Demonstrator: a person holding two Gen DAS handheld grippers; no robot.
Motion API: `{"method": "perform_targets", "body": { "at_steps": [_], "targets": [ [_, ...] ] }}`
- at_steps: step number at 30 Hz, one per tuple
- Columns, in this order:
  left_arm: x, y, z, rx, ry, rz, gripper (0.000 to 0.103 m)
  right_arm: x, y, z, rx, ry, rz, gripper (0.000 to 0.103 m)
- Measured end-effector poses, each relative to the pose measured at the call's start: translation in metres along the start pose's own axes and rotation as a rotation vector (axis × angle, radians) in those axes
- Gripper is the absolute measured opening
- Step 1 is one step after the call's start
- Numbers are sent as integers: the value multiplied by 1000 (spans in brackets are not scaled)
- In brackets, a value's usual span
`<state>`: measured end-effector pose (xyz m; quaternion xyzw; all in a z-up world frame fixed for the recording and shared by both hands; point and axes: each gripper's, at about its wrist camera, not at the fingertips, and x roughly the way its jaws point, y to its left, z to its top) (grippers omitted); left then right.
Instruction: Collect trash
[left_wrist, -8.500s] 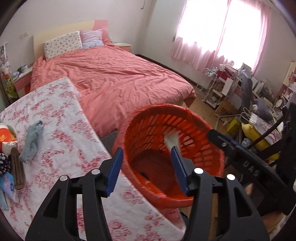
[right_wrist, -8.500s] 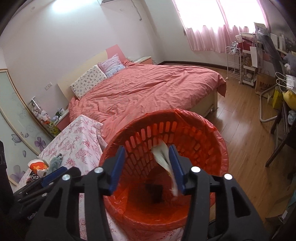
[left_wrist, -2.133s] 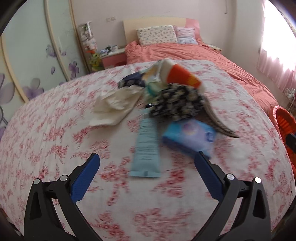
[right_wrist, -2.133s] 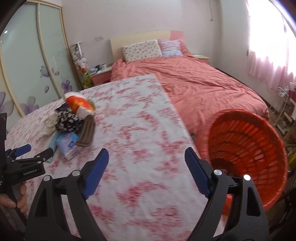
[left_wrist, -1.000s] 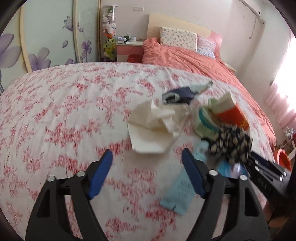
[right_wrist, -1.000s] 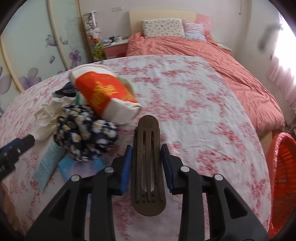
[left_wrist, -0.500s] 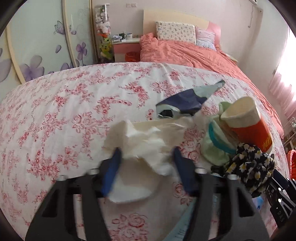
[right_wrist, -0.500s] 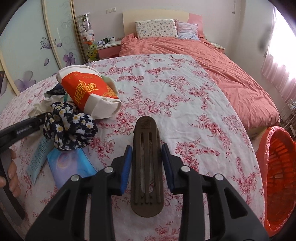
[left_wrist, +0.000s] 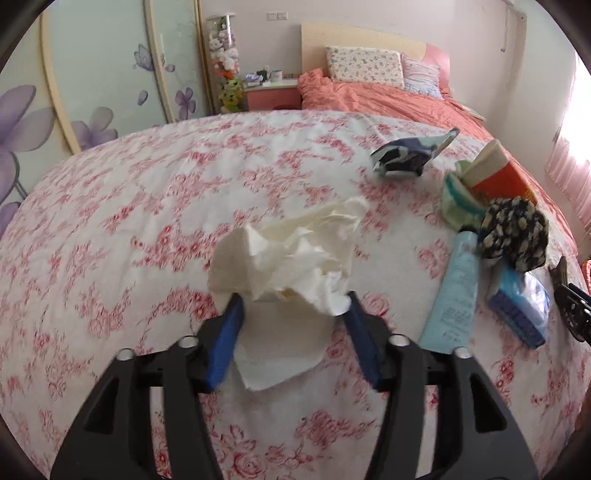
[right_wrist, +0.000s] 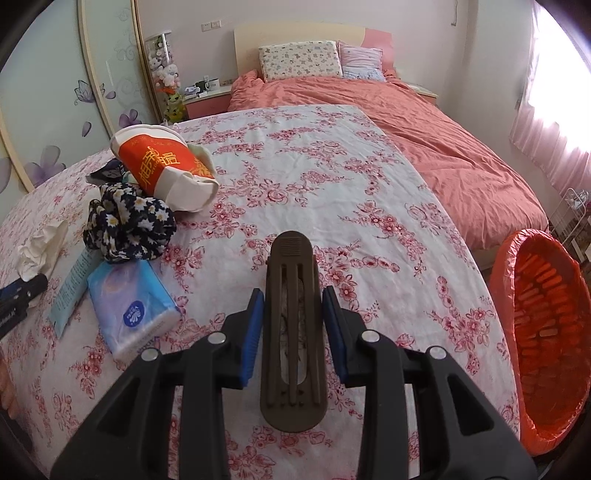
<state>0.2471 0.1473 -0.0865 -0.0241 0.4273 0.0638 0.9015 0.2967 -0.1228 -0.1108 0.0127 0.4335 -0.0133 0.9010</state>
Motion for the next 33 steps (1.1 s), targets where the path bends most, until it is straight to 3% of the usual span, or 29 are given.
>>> {"method": "perform_targets", "body": {
  "at_steps": [11,15,21,33],
  "targets": [
    [4,3,4,-27,6,11,61,1,4,1,0,3,-5,37],
    [7,5,3,-25,11,21,67,2,-2,2,21,5,0,41],
    [12,3,2,-22,35,40,93,4,-7,3,23,7,-23,47],
    [19,0,12,4,35,24,95,4,-7,3,22,8,-28,47]
  ]
}}
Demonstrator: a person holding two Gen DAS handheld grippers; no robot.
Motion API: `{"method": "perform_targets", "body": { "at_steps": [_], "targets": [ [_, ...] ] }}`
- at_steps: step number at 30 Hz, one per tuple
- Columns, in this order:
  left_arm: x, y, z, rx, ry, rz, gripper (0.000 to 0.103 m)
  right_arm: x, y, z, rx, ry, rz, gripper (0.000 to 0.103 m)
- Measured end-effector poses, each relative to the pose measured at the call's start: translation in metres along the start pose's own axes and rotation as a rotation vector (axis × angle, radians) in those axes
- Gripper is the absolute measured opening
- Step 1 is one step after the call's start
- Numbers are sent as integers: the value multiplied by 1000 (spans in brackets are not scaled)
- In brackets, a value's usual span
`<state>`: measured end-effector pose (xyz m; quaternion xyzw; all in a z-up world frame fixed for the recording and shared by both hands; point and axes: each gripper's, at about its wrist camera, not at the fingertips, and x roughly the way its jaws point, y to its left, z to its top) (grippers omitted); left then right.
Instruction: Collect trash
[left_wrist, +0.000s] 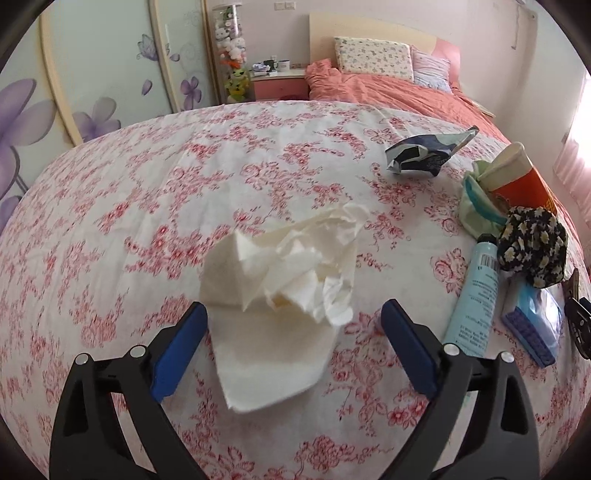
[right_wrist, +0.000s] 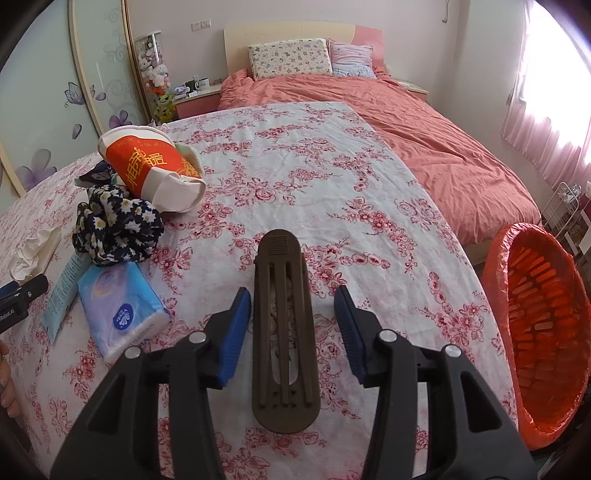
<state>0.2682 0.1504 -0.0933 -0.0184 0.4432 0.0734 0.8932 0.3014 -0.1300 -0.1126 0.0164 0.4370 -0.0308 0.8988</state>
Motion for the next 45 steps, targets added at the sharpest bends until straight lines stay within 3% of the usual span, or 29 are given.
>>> {"method": "perform_targets", "body": {
  "at_steps": [7,9,45],
  "targets": [
    [4,-2,5,17,4,-6,96,0,0,0,0,0,0,47],
    [6,-1,5,7,12,1,101,0,0,0,0,0,0,47],
    [7,1,5,-8,18,-11,101,1,0,0,1,1,1,49]
  ]
}}
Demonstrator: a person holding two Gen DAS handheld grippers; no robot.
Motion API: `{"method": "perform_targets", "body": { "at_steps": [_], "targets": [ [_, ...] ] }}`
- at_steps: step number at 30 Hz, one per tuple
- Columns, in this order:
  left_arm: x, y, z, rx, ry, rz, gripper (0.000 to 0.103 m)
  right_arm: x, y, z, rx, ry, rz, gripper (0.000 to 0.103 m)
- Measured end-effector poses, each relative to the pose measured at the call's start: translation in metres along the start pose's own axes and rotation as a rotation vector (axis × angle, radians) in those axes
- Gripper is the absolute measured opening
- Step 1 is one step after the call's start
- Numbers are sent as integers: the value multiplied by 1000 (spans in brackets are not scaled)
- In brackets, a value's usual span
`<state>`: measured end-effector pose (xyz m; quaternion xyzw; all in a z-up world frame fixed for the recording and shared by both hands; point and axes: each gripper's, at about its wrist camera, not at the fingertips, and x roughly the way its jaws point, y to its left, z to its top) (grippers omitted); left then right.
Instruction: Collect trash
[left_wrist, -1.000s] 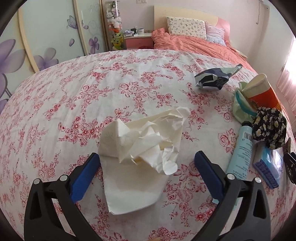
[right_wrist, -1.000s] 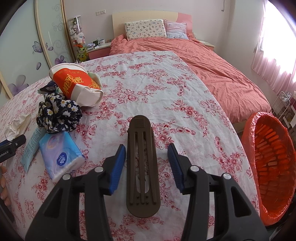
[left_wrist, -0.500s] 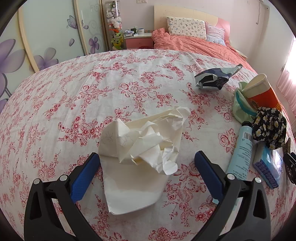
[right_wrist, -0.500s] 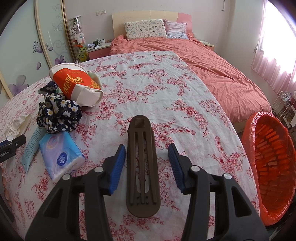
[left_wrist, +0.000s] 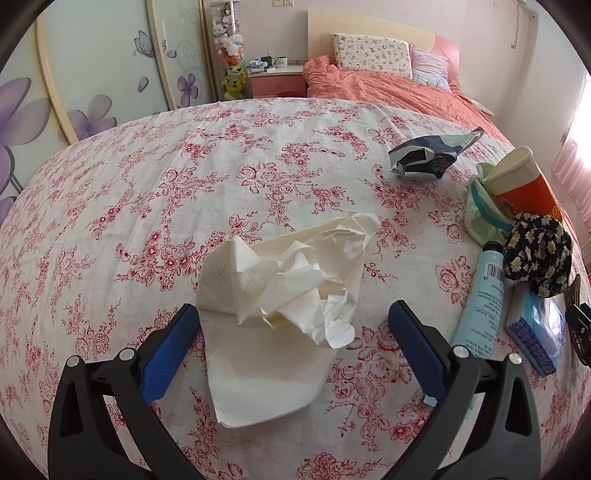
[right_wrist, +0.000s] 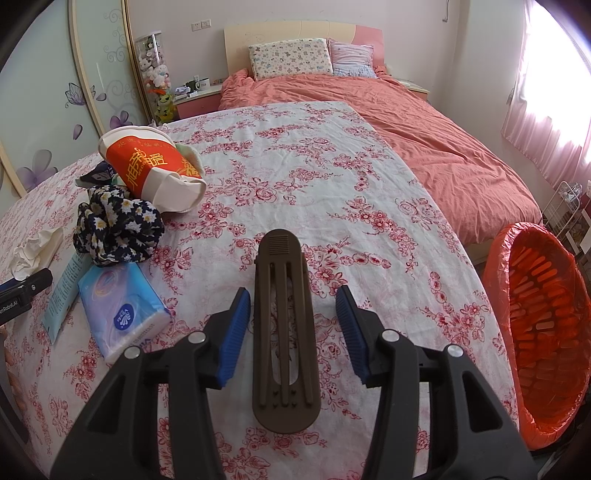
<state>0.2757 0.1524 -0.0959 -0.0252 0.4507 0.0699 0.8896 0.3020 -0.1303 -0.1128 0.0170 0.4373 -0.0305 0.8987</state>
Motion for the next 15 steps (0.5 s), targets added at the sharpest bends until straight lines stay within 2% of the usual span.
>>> {"method": "perform_targets", "body": {
  "at_steps": [10,15],
  "targets": [
    [-1,0,0,19,-2,-14,101,0,0,0,-1,-1,-2,49],
    [-5,-5,5,55,-51,-1,101,0,0,0,-1,0,0,48]
  ]
}}
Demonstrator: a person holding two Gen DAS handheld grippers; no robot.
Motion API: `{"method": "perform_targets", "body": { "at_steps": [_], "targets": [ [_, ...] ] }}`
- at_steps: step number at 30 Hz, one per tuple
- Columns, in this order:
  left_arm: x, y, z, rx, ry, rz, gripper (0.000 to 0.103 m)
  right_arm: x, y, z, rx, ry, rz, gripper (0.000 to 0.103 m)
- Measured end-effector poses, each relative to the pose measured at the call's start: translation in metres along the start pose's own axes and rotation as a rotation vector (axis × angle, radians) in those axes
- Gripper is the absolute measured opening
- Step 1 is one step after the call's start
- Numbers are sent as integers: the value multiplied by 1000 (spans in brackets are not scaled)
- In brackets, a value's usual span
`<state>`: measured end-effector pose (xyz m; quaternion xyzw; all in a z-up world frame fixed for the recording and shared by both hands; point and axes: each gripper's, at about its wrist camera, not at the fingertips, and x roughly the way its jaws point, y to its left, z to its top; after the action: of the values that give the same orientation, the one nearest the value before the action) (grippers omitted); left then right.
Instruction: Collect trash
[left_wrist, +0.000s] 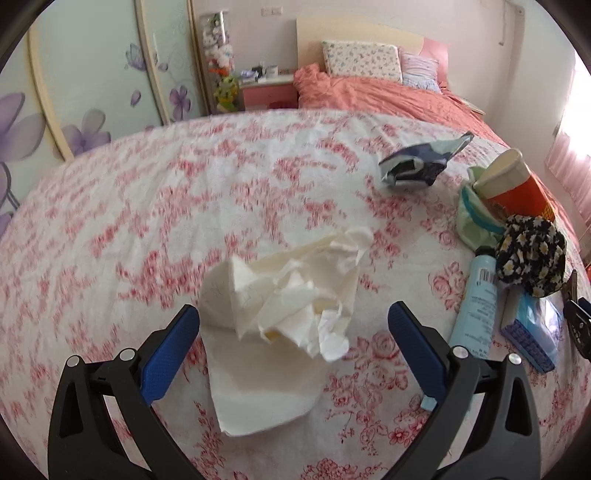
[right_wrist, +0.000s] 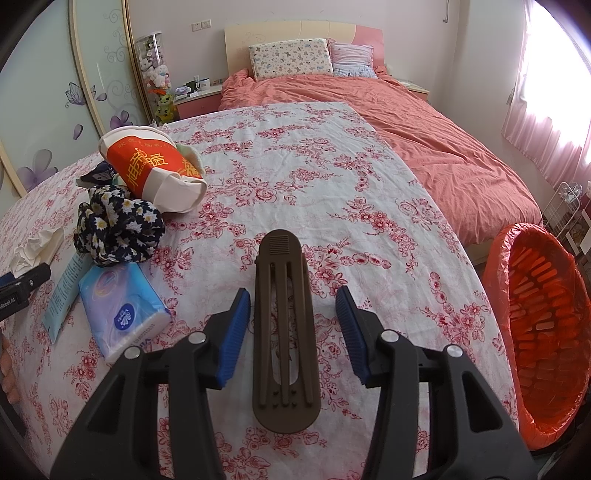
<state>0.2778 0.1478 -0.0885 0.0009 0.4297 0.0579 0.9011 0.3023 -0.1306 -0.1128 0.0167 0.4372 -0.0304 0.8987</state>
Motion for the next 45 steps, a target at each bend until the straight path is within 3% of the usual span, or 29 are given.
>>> {"method": "perform_targets", "body": {
  "at_steps": [3,5,7,12,13,17,21,28,31,33,38,43,45],
  "targets": [
    [4,-2,6,12,-3,4,101,0,2,0,-1,-1,2,46],
    [11,2,10,-14,14,-11,101,0,4,0,-10,-5,9,33],
    [13,6,11,-34,20,-30,98,-2,8,0,-23,-7,8,33],
    [10,8,12,-27,4,-42,65,-3,6,-1,-18,-10,26,32],
    [10,8,12,-25,1,-45,63,-3,6,-1,-17,-10,28,32],
    [8,15,14,-62,-7,-67,66,-4,7,-1,-15,-10,33,32],
    [1,21,14,-94,-35,-83,87,-3,6,0,-16,-10,34,32],
    [0,7,23,-37,-50,-35,90,-1,5,0,-15,-10,38,32],
    [3,0,29,-8,-62,-29,89,-1,5,0,-16,-10,37,32],
    [4,-3,32,8,-63,-48,71,-1,5,1,-20,-10,39,32],
    [11,-7,33,34,-52,-90,52,0,3,2,-25,-9,44,32],
    [16,-10,30,35,-36,-70,57,1,3,3,-32,-8,44,32],
    [19,-10,29,32,-23,-49,73,1,2,3,-30,-6,45,33]
  ]
}}
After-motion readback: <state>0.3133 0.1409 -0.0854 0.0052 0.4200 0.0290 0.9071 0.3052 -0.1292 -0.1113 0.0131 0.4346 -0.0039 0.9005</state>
